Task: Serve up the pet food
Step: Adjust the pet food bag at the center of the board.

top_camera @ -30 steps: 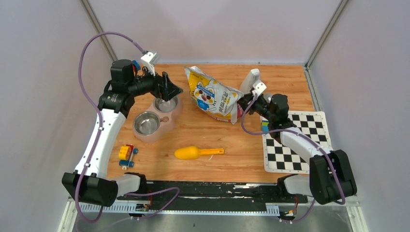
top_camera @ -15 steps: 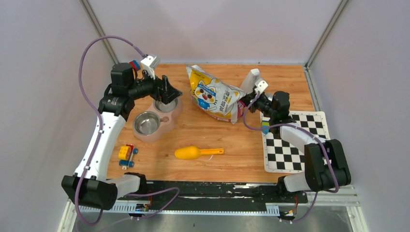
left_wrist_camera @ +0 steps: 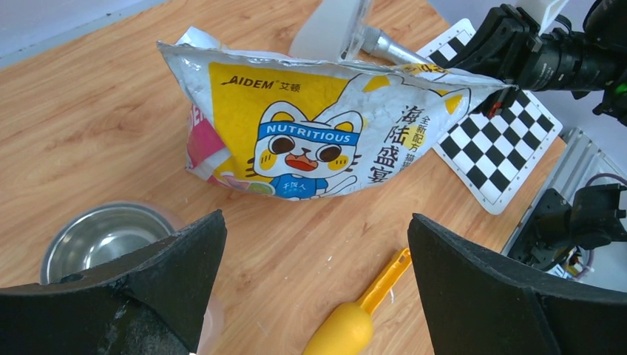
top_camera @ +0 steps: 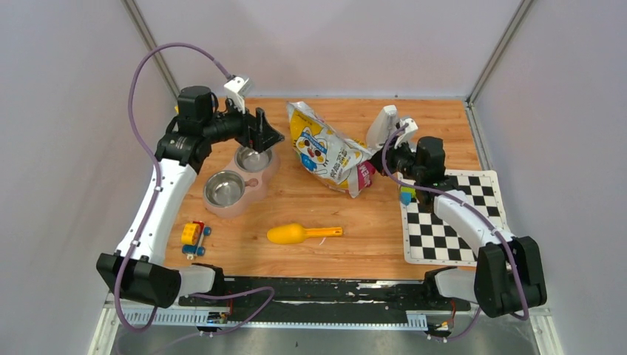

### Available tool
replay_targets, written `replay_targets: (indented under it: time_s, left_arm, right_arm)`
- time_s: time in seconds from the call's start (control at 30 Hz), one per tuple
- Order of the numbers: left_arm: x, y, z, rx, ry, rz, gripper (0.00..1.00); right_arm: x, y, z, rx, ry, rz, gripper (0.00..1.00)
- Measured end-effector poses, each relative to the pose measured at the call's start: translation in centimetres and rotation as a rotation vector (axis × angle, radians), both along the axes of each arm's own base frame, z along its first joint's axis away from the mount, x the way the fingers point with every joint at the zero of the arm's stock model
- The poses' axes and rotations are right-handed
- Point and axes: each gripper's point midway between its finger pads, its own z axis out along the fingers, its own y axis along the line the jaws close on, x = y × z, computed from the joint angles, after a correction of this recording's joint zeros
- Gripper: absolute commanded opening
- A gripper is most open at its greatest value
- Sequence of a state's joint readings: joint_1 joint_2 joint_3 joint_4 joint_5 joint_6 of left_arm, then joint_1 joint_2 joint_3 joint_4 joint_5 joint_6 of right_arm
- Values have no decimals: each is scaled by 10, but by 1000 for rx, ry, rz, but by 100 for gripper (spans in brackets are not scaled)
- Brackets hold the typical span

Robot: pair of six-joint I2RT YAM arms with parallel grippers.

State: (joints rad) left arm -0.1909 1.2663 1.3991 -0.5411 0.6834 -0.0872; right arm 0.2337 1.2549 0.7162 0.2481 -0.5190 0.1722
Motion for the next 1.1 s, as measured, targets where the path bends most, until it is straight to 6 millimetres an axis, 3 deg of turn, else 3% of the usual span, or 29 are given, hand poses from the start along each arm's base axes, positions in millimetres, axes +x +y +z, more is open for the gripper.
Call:
replay_targets:
  time_s: [0.23,0.43,0.5,0.63,0.9,1.1]
  left_arm:
    - [3,-8,-7,19,12,-18,100]
    - [9,-24,-10,27,25,-53,100]
    - [13,-32,-10,27,29,-71,100]
    - [21,-48,-14,15,59,-99,100]
    - [40,-63,-15,-21,128,-104,100]
    - [45,-61,-7,-49,151,-49,100]
  right_arm:
    - [-12,18,-1,38,121,8,0]
    - [-19,23,-2,13,118,53,1]
    - [-19,22,-1,-22,79,71,27]
    - [-23,17,5,-119,-33,114,55]
    - [-34,16,42,-211,-174,247,69]
    - [-47,16,69,-308,-170,397,71]
